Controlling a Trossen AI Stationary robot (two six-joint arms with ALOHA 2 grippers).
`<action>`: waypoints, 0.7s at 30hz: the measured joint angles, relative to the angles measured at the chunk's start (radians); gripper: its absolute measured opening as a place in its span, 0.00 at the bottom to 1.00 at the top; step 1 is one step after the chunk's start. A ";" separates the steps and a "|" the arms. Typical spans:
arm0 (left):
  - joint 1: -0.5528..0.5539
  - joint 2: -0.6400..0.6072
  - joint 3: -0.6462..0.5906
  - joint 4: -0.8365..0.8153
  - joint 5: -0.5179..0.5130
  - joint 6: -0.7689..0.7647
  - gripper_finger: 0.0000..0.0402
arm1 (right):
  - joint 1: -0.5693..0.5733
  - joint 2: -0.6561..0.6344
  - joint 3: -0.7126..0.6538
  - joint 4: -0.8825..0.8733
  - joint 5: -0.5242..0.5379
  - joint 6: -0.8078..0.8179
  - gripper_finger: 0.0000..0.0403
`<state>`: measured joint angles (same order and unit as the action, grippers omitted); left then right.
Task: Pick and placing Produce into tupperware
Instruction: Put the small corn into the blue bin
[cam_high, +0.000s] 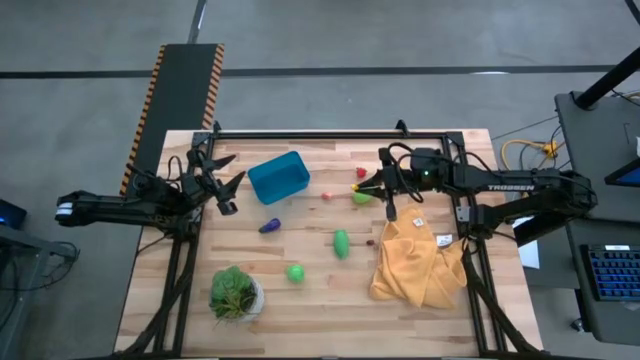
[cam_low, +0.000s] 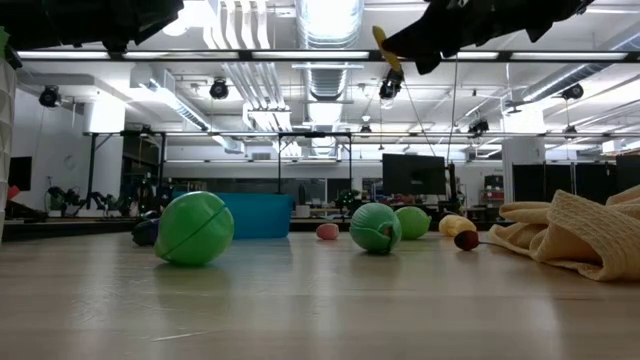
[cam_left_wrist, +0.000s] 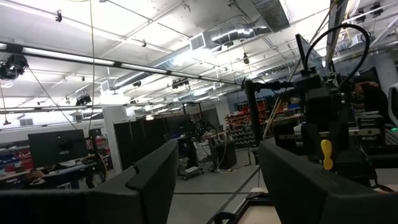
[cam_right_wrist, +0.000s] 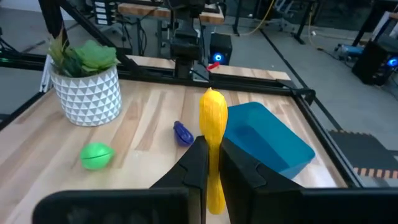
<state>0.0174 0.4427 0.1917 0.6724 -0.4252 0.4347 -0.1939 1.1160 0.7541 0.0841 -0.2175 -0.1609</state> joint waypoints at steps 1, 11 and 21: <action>0.000 0.000 0.000 0.001 0.000 0.000 0.52 | -0.001 0.000 0.000 0.000 0.000 0.008 0.07; 0.000 0.000 0.000 0.000 0.000 0.000 0.52 | -0.001 0.000 -0.001 0.020 0.004 0.030 0.07; 0.000 0.000 0.000 0.001 0.000 0.000 0.52 | -0.016 0.073 -0.001 0.091 0.122 0.068 0.07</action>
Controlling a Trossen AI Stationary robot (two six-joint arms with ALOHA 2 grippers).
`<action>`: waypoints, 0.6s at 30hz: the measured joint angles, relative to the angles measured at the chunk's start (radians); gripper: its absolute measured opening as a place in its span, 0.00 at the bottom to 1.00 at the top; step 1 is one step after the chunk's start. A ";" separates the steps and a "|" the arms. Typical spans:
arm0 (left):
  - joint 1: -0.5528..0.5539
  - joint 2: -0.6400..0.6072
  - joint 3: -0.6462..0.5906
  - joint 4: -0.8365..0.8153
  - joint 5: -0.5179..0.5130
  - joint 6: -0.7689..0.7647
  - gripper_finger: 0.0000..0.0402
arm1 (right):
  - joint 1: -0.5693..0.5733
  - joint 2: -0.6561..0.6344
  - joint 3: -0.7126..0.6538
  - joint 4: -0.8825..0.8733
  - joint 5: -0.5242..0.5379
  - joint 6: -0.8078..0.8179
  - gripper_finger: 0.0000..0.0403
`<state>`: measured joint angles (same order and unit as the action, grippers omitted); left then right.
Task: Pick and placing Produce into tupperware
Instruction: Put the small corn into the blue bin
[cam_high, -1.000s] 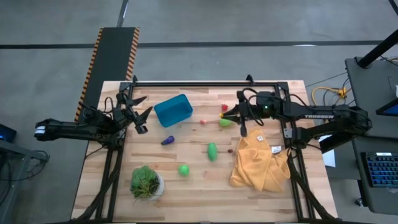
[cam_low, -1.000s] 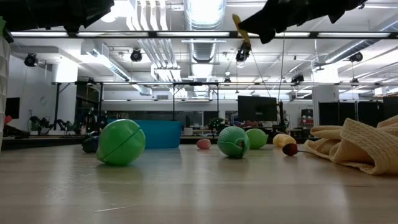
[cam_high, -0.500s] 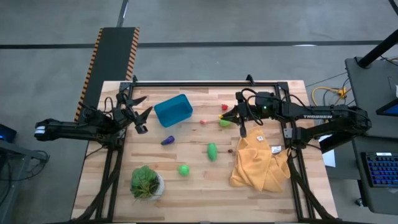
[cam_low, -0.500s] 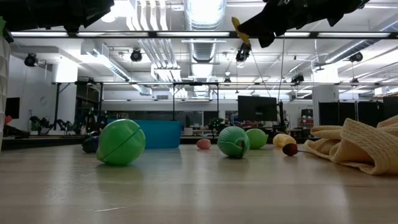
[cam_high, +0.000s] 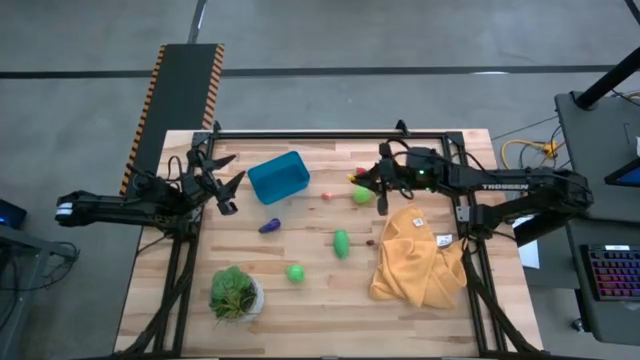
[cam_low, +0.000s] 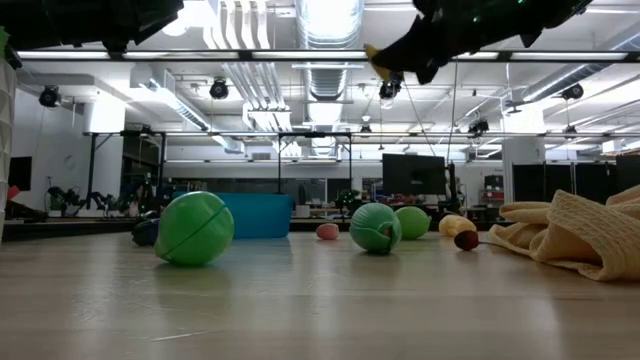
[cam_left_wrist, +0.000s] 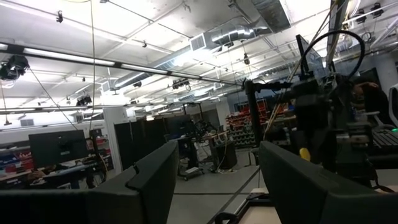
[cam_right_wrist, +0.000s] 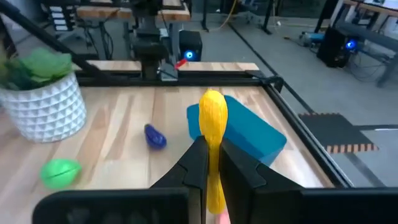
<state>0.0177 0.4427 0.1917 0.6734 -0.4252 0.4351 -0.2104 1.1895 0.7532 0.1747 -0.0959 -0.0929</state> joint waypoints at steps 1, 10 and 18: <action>0.000 0.000 0.000 -0.001 0.000 0.000 0.52 | -0.005 0.025 0.003 0.019 0.000 0.010 0.07; 0.000 0.001 0.001 0.000 0.000 0.000 0.52 | -0.051 0.293 0.140 0.143 -0.019 0.050 0.07; 0.000 0.000 0.000 0.000 0.000 0.000 0.52 | -0.070 0.553 0.458 -0.017 -0.088 0.093 0.07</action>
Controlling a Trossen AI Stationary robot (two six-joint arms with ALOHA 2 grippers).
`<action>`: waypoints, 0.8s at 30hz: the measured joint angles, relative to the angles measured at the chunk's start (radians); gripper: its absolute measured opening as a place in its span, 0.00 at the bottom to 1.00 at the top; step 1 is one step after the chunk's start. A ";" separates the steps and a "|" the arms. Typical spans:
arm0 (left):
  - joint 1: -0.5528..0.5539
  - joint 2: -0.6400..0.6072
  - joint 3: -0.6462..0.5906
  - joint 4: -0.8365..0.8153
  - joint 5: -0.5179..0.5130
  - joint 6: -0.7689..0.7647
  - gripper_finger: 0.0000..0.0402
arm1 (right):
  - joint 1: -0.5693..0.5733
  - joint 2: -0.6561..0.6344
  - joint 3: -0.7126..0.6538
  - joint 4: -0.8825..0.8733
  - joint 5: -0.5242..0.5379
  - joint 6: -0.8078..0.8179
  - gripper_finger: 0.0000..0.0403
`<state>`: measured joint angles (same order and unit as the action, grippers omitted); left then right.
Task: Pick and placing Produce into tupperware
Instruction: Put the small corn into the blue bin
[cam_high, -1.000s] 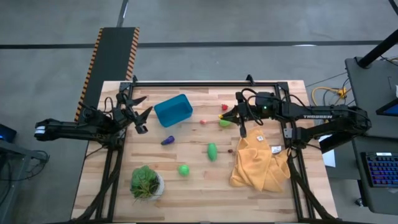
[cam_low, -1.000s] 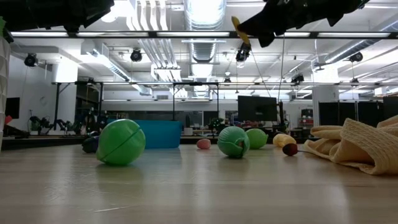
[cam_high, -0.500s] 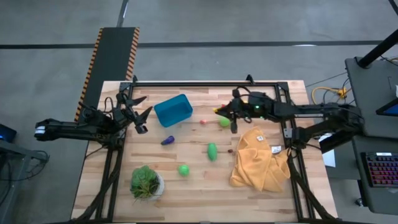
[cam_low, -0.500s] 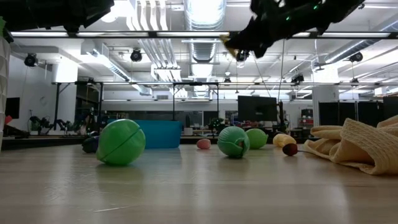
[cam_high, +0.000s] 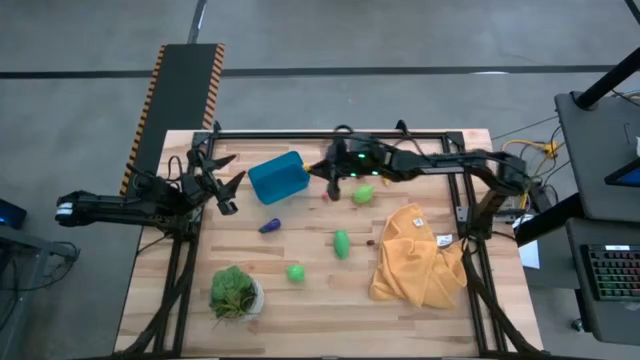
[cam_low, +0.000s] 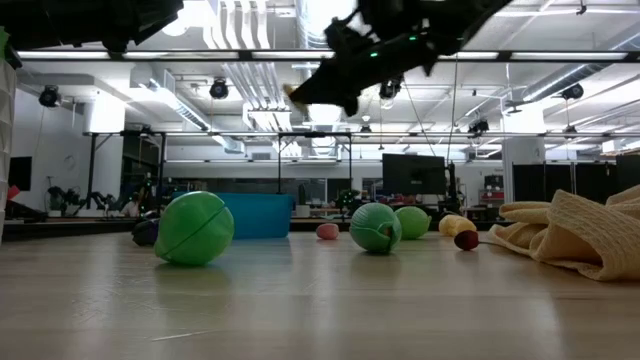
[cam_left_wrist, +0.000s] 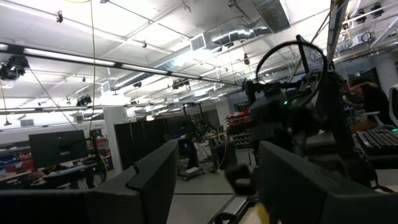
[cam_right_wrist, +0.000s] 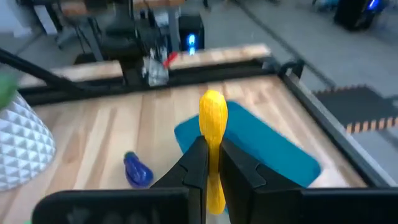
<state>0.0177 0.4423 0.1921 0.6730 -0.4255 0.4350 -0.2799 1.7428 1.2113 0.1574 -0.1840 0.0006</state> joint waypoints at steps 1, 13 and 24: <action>0.000 0.000 0.000 0.000 0.000 0.000 0.52 | -0.002 0.032 0.046 -0.036 0.000 0.000 0.07; 0.000 0.000 -0.002 -0.001 0.000 0.000 0.52 | -0.041 0.268 0.455 -0.289 -0.008 -0.026 0.07; 0.000 0.000 -0.002 -0.001 0.000 0.000 0.52 | -0.069 0.348 0.629 -0.435 -0.030 -0.080 0.07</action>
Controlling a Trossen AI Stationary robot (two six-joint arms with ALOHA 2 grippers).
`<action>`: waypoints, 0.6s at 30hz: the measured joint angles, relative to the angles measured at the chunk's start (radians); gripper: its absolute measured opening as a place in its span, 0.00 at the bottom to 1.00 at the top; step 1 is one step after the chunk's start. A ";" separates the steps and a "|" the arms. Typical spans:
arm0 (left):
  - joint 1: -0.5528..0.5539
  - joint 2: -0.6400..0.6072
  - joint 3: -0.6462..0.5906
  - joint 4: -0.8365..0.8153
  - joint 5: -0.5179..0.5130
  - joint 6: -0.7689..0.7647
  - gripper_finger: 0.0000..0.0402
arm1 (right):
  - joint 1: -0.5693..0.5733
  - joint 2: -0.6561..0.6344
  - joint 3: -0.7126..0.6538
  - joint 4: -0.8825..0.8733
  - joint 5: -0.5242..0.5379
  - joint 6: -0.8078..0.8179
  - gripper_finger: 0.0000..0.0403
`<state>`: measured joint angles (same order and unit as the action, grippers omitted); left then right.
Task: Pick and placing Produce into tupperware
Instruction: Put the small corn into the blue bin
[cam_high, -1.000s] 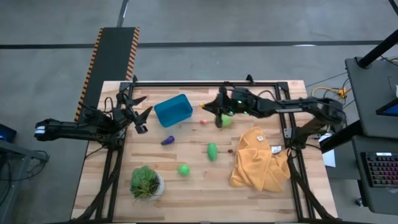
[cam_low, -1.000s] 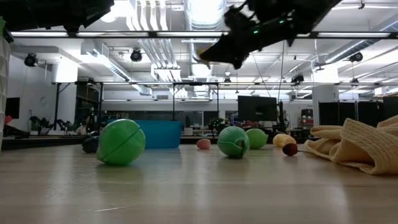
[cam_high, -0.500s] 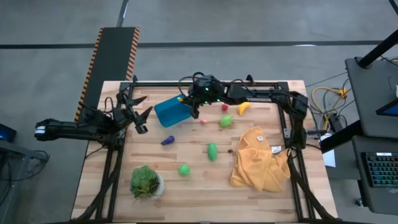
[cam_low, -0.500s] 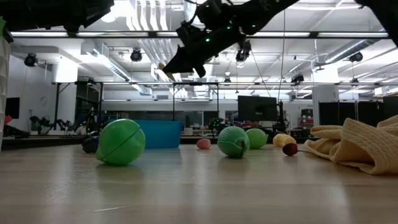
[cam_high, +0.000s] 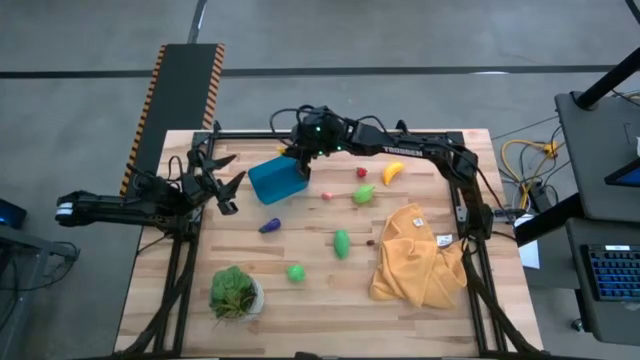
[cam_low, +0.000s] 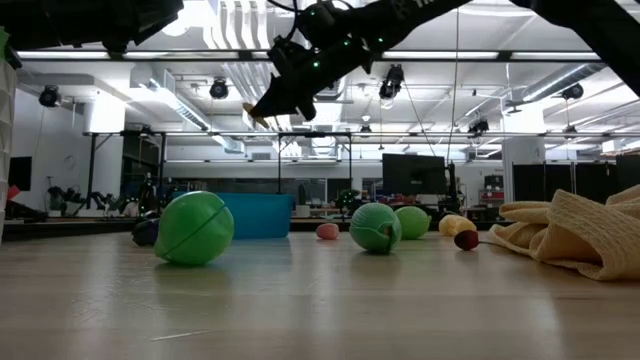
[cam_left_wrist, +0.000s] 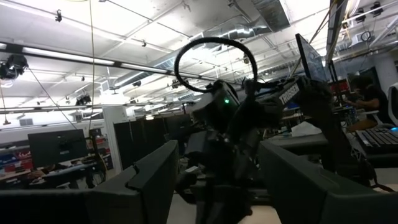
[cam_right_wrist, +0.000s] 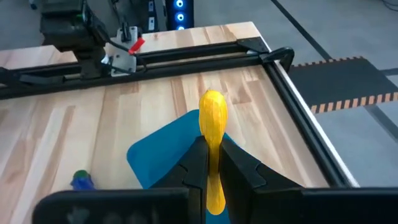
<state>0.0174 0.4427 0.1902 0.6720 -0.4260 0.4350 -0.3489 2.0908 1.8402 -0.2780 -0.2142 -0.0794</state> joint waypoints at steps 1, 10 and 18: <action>0.000 0.000 0.000 0.000 0.000 0.000 0.52 | -0.003 0.003 0.013 -0.015 0.000 -0.007 0.07; 0.000 0.000 0.000 0.000 0.000 0.000 0.52 | -0.018 0.038 0.103 -0.130 0.000 -0.029 0.07; 0.000 0.000 0.000 0.000 0.000 0.000 0.52 | -0.028 0.055 0.105 -0.166 0.000 0.008 0.07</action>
<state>0.0177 0.4427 0.1898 0.6720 -0.4259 0.4351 -0.3765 2.1456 1.9453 -0.4441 -0.2140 -0.0710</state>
